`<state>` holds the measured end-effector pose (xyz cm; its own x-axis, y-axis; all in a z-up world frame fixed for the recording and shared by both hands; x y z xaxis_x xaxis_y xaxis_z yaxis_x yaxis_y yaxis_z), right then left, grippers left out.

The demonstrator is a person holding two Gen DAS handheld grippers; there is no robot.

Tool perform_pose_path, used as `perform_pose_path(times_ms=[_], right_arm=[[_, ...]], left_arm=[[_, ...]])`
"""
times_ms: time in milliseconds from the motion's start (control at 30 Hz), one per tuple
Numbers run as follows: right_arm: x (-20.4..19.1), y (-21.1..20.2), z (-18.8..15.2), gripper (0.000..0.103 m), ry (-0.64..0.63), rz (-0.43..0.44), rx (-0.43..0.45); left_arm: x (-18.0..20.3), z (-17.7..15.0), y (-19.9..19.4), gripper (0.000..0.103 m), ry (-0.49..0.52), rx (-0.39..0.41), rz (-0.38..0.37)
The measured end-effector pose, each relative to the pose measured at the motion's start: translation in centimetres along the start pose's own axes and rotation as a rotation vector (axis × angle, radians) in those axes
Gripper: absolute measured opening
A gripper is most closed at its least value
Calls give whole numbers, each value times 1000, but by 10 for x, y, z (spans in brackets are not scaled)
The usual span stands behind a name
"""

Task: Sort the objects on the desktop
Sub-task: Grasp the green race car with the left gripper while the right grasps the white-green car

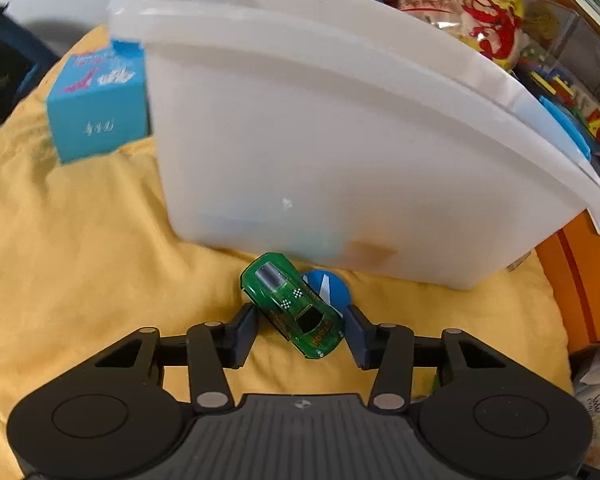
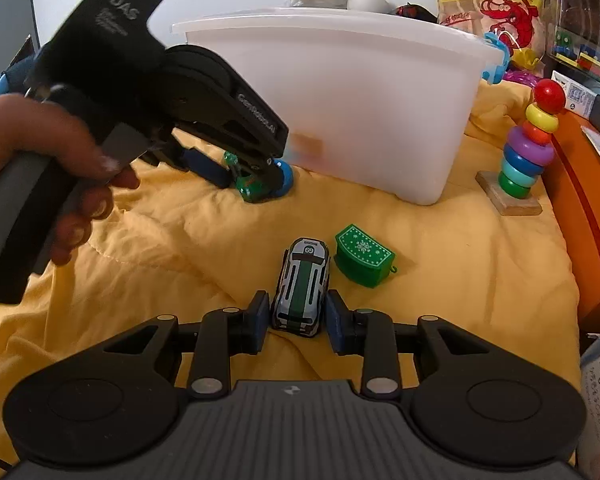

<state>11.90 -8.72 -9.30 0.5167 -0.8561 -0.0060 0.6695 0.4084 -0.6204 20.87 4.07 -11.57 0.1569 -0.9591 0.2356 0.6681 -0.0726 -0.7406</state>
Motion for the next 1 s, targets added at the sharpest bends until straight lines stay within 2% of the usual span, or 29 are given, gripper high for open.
perform_pose_path(times_ms=[200,267,333,500,533,600,700,767,900,1000], right_arm=[[-3,-6,-3,34,-19,-9,2],[-4,-9,-1,34,-34,-6,6],[-6,-17,-2,33,-40,4,7],[-15,-36,-11,33,-59,39,-15],[-17,-40,-14,33,-63,46,-23],[-23,-44,-22,35,-71,57,-39],[-29,-46,-33,40,-61,61,-69],[-31,-47,-31,41,-52,68,-63],[-30,-48,-19,41,-45,26,-18],[-29,-40,-14,41,-28,19,-15]], left_arm=[[-4,-7,-16,49,69,-38,-79],[-5,-19,-33,49,119,-94,-149],[-8,-34,-51,50,173,-136,-186],[-13,-88,-85,50,401,-198,-170],[-14,-96,-89,50,432,-200,-162],[-19,-106,-98,52,483,-153,-145],[-22,-108,-102,58,437,-133,-85],[-23,-109,-103,61,373,-119,-79],[-24,-107,-103,61,294,-100,-46],[-18,-108,-99,60,240,-82,-26]])
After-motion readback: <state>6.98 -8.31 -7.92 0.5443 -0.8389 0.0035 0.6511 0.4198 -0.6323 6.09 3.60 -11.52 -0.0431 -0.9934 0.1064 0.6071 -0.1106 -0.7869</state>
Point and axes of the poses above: each gripper's, at about its wrist camera, not at the fingertips, and y roughly the way its jaws point, x to its right, z to its top, the point moved 5 cm from there along y, roughly the way its jaws point, and after that the axes turned 7 degrees about x, right-handed, at the moved point
